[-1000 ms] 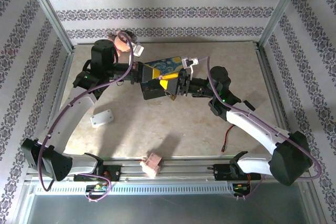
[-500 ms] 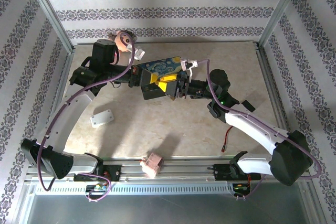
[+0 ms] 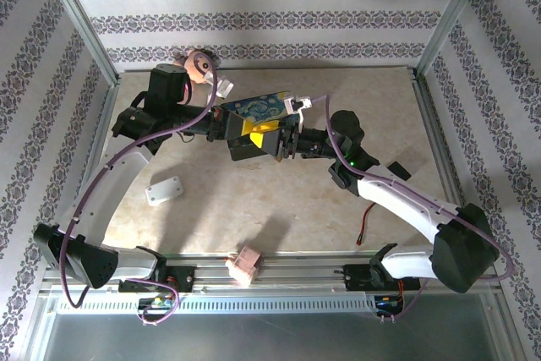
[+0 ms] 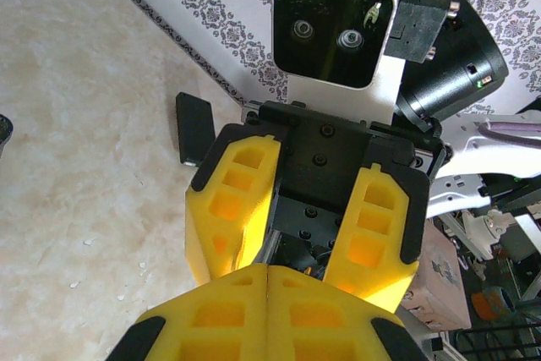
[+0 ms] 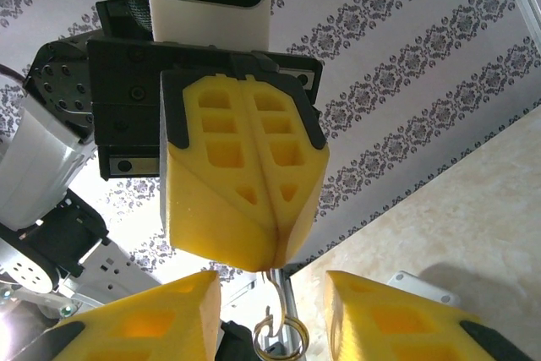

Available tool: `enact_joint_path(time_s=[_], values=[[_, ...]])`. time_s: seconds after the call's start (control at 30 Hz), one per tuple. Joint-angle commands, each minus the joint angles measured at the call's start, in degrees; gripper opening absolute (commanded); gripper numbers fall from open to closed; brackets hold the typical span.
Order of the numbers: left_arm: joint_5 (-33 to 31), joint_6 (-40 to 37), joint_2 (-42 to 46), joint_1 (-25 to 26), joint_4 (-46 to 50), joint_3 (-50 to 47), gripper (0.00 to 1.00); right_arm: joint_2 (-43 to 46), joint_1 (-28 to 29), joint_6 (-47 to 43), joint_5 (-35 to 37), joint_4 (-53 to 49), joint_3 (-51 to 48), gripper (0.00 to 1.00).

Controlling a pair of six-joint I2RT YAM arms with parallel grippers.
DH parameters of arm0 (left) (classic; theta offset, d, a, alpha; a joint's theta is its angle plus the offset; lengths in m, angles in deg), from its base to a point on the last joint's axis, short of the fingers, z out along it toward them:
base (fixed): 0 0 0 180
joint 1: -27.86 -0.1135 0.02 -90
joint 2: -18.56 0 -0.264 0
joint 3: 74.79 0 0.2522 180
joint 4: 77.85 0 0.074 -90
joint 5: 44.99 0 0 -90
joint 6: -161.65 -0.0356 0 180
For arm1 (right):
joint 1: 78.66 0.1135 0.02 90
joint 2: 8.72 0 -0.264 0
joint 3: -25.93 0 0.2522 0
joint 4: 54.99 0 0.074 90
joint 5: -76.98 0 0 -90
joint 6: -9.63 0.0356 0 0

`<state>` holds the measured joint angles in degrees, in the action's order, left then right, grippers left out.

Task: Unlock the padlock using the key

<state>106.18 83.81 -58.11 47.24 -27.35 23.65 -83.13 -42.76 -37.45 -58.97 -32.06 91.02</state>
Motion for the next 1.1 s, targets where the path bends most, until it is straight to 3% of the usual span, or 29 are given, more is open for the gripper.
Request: enact_joint_path(time_s=[0.0, 0.77, 0.97, 1.07], values=[[0.6, -1.02, 0.02, -0.57, 0.67, 1.0, 0.0, -0.21, 0.6, -0.73, -0.89, 2.51, 1.82, 0.33], [0.88, 0.27, -0.44, -0.57, -1.11, 1.1, 0.0, -0.59, -0.41, 0.78, -2.57, 1.77, 1.37, 0.17], [1.04, 0.18, -0.42, -0.7, -0.95, 1.1, 0.0, 0.91, -1.36, 1.2, -2.39, 1.85, 0.09, 0.0], [1.15, 0.49, -0.51, -0.67, -1.37, 1.1, 0.0, 1.63, -1.72, 1.34, -2.54, 1.81, -0.18, 0.0]])
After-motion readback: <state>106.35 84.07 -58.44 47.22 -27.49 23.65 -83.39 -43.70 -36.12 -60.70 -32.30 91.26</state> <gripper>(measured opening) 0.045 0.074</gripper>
